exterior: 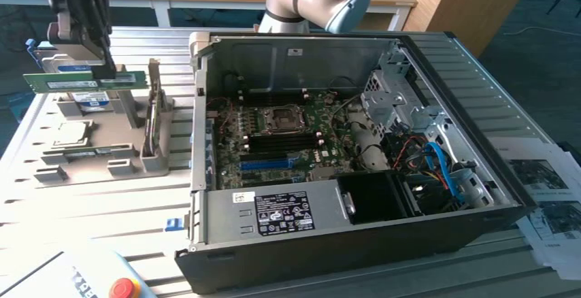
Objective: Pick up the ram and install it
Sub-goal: 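Pick up the ram and move it above insertion slot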
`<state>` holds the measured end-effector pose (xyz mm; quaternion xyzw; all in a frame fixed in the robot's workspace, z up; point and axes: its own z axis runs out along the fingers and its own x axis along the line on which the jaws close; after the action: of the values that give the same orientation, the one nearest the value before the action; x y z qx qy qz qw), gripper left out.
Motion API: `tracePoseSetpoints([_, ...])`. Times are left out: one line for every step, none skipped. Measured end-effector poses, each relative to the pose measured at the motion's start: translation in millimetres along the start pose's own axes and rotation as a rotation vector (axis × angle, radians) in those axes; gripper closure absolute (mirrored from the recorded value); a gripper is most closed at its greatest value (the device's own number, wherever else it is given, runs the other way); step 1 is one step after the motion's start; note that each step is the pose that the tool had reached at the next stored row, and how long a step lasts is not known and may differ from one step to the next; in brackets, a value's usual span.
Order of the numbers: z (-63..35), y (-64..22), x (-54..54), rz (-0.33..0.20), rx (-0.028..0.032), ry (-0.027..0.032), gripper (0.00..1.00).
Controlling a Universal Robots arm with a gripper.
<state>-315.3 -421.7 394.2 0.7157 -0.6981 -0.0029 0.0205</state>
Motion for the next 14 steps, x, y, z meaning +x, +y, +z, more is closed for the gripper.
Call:
tracePoseSetpoints([0.0, -0.9, 0.1, 0.0, -0.0001, 0.0, 0.88])
tracePoseSetpoints([-0.1, -1.9, 0.1, 0.0, -0.0002, 0.0, 0.88])
tracePoseSetpoints([-0.1, -2.8, 0.2, 0.0, -0.0002, 0.0, 0.88])
tracePoseSetpoints([-0.2, -3.7, 0.2, 0.0, -0.0003, 0.0, 0.88])
tracePoseSetpoints([-0.2, -4.7, 0.3, 0.0, -0.0002, 0.0, 0.88])
tracePoseSetpoints([-0.2, -5.6, 0.3, 0.0, -0.0003, 0.0, 0.88])
tracePoseSetpoints([-0.2, -6.5, 0.4, 0.0, -0.0002, 0.0, 0.88])
tracePoseSetpoints([-0.3, -7.4, 0.4, 0.0, -0.0003, 0.0, 0.88])
tracePoseSetpoints([-0.3, -8.4, 0.5, 0.0, -0.0004, 0.0, 0.88])
tracePoseSetpoints([-0.3, -9.2, 0.6, 0.0, -0.0003, -0.0001, 0.88])
tracePoseSetpoints([-0.4, -10.1, 0.6, 0.0, -0.0004, 0.0, 0.88])
tracePoseSetpoints([-0.4, -11.0, 0.7, 0.0, -0.0004, 0.0, 0.88])
tracePoseSetpoints([-0.4, -11.9, 0.7, 0.0, -0.0004, 0.0, 0.88])
tracePoseSetpoints([-0.5, -12.9, 0.8, 0.0, -0.0004, 0.0, 0.88])
